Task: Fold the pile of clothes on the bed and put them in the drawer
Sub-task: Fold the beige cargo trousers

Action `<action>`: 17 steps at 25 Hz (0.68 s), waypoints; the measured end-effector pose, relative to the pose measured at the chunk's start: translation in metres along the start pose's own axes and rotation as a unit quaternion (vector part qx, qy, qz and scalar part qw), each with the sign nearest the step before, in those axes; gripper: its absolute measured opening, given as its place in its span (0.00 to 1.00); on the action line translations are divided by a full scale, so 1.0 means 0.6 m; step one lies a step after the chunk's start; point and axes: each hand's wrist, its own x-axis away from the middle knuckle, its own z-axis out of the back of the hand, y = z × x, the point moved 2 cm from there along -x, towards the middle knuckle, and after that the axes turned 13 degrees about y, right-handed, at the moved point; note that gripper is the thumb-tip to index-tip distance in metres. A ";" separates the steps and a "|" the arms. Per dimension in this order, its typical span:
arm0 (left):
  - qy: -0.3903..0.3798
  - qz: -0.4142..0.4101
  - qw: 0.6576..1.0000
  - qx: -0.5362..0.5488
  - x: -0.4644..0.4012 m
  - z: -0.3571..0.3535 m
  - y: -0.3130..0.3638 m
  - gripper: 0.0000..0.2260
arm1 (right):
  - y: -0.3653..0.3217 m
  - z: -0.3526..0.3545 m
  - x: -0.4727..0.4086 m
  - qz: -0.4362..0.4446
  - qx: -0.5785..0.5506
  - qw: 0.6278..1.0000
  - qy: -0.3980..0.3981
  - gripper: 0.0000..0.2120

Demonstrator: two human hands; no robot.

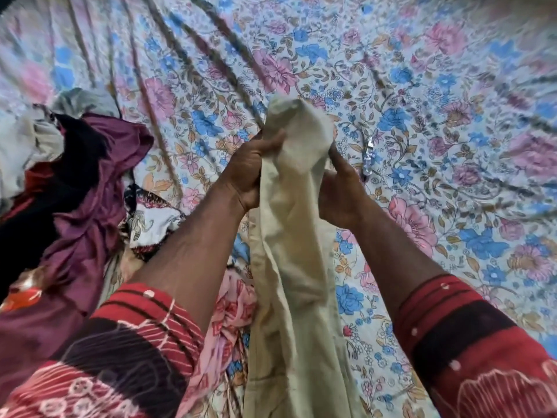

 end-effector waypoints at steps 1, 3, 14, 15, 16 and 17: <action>-0.009 0.000 1.000 0.003 -0.009 -0.004 -0.002 0.13 | -0.013 -0.005 -0.003 0.008 -0.054 0.997 -0.048 0.47; 0.013 0.013 1.000 -0.011 -0.033 0.002 -0.005 0.15 | -0.045 -0.019 -0.017 0.052 -0.098 0.993 -0.036 0.38; 0.180 0.068 0.954 -0.232 -0.078 0.074 -0.081 0.35 | -0.064 0.010 -0.106 0.089 0.056 0.975 0.198 0.22; 0.180 0.036 0.961 -0.206 -0.087 0.068 -0.068 0.29 | -0.075 -0.001 -0.109 0.129 0.032 0.971 0.199 0.13; 0.187 -0.006 0.964 -0.187 -0.103 0.066 -0.056 0.21 | -0.087 -0.014 -0.111 0.160 0.020 0.969 0.186 0.11; 0.193 -0.043 0.964 -0.178 -0.110 0.061 -0.043 0.13 | -0.094 -0.025 -0.114 0.184 0.022 0.966 0.178 0.15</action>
